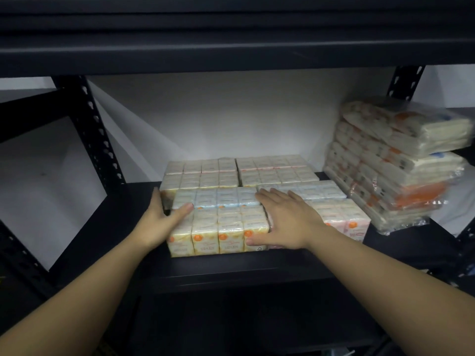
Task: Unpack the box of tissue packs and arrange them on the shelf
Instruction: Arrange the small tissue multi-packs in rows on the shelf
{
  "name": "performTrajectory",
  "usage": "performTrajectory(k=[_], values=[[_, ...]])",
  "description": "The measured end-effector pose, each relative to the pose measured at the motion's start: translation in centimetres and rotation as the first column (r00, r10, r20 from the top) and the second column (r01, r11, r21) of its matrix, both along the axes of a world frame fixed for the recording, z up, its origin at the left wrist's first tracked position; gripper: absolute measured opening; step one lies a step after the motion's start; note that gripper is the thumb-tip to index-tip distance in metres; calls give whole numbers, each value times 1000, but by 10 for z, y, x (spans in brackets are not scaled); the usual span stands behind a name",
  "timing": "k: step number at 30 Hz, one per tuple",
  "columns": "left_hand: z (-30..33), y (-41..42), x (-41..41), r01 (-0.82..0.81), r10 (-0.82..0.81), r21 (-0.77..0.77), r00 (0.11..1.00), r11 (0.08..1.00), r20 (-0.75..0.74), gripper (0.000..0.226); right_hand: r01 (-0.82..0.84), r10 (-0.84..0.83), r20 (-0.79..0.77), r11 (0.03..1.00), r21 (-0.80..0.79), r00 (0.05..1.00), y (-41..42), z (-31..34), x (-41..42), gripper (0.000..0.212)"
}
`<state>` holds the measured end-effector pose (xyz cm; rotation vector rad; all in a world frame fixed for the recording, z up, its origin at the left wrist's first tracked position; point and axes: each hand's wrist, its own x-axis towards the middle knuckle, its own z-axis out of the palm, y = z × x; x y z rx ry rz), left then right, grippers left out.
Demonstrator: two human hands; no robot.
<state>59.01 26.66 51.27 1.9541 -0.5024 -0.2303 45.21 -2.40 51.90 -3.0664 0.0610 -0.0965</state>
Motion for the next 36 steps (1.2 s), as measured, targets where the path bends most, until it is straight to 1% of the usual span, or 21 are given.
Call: performTrajectory(k=[3,7,9,12,14,15,16,18,19,20,21,25,27,30,33,36], values=[[17,-7,24,-62,62,68,998,996,-1,115,15,-14,16,1000,-15,1000,0,-2,-1,128],[33,-27,62,-8,11,149,1000,989,-17,102,22,-22,19,999,-32,1000,0,-3,0,127],[34,-37,77,-9,10,172,1000,985,-6,106,24,-23,24,999,-35,999,0,-3,-1,126],[31,-45,101,-53,59,226,998,973,-19,112,18,-17,26,999,-40,1000,0,-3,-2,125],[29,-44,117,-40,43,244,999,969,-8,117,19,-18,31,999,-39,999,0,-3,-1,125],[27,-45,124,-32,30,250,999,968,10,117,21,-20,32,999,-35,999,0,-3,0,125],[24,-47,129,-29,27,260,1000,965,12,110,21,-20,35,999,-33,999,-1,-4,1,124],[19,-53,138,3,-18,281,999,960,50,81,22,-21,43,999,-31,999,-2,-5,2,123],[19,-57,137,14,-34,273,997,962,71,72,24,-22,47,999,-29,999,-2,-6,3,123],[19,-61,136,21,-42,270,996,963,74,74,25,-23,50,999,-28,998,-3,-6,3,122],[17,-63,138,26,-48,273,996,962,76,82,26,-24,52,999,-28,998,-3,-6,3,122],[16,-66,138,-30,10,304,998,952,66,109,28,-27,52,999,-21,998,-2,-5,2,123],[12,-65,146,-31,7,314,997,949,78,118,27,-26,51,999,-19,998,-1,-4,2,124],[4,-63,161,-10,-16,348,997,937,71,113,28,-27,52,999,-19,998,0,-4,2,123],[11,-66,147,-9,-23,346,996,938,87,107,26,-25,45,999,-18,999,0,-4,1,124],[12,-70,144,10,-41,328,995,945,89,94,28,-27,42,999,-21,999,0,-5,1,125]])
